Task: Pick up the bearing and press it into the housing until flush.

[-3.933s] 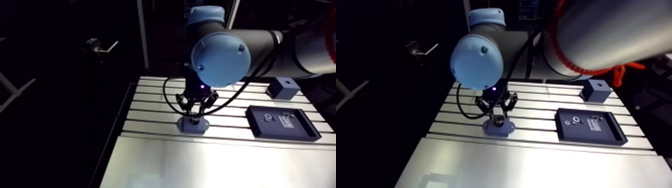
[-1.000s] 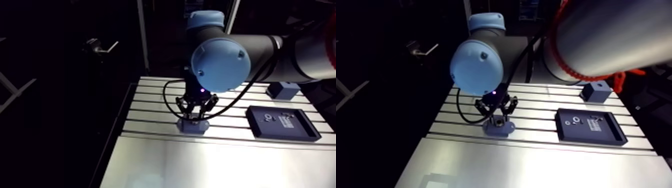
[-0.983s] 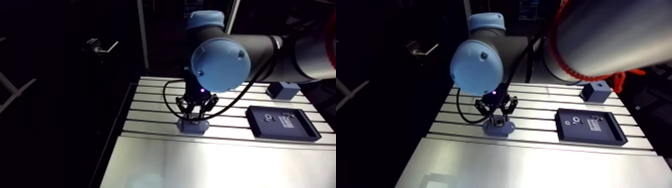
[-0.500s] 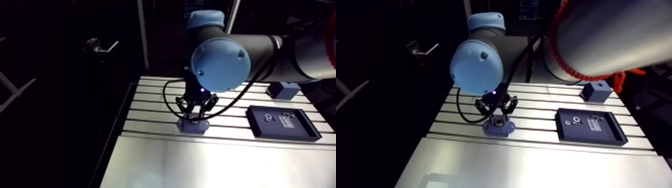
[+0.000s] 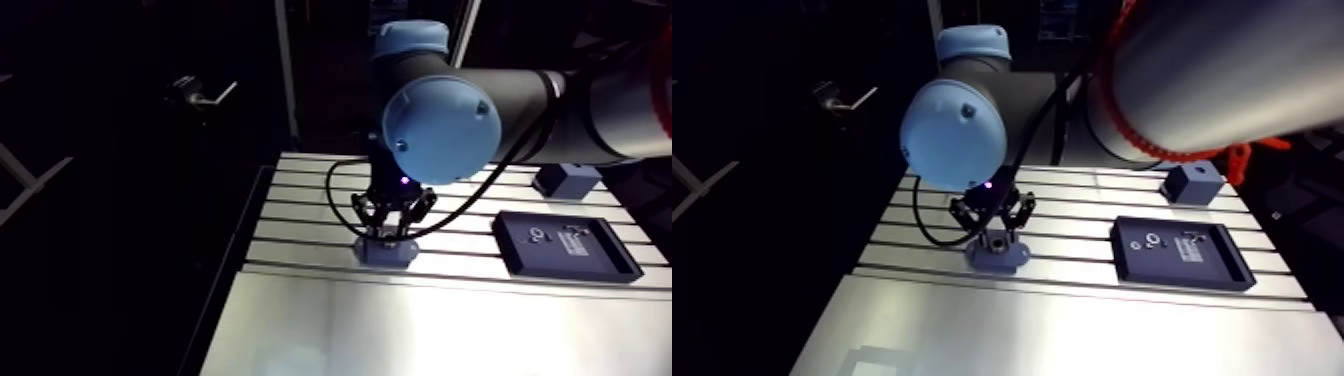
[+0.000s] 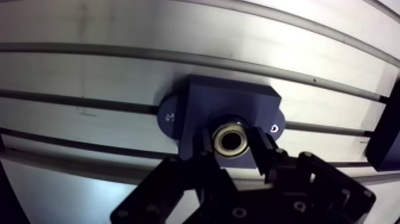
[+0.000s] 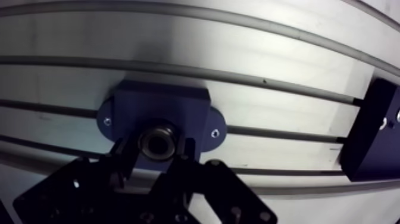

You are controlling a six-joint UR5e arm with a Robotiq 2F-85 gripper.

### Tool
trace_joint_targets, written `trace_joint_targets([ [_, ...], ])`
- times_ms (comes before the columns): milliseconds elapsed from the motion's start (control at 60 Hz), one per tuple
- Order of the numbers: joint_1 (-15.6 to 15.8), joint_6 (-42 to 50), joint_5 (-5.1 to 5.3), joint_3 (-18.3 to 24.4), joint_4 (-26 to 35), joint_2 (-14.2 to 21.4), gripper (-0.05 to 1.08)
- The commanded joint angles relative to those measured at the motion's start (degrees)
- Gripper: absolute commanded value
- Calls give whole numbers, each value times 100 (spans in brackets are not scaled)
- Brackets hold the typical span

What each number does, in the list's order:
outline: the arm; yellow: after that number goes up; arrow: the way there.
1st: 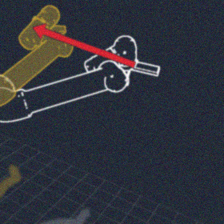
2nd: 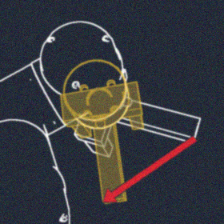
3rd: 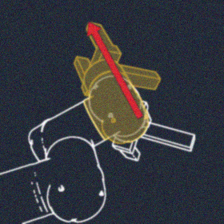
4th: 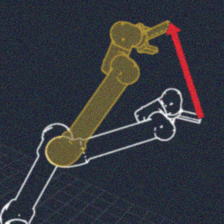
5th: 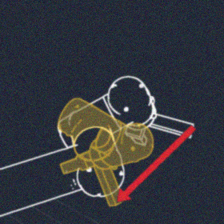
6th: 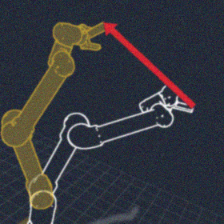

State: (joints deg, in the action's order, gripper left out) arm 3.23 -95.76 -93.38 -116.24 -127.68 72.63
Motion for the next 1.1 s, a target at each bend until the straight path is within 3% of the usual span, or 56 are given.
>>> trace_joint_targets([
  [17,2,0,0,0,1,1,59],
  [717,2,-35,0,0,-7,1,56],
  [867,9,-53,9,0,-8,52,40],
  [917,11,-53,48,-1,-8,86,39],
  [950,11,-53,117,-7,-8,113,32],
  [1017,11,-60,132,-9,-8,132,20],
  [1100,19,-62,139,-16,-8,133,15],
])
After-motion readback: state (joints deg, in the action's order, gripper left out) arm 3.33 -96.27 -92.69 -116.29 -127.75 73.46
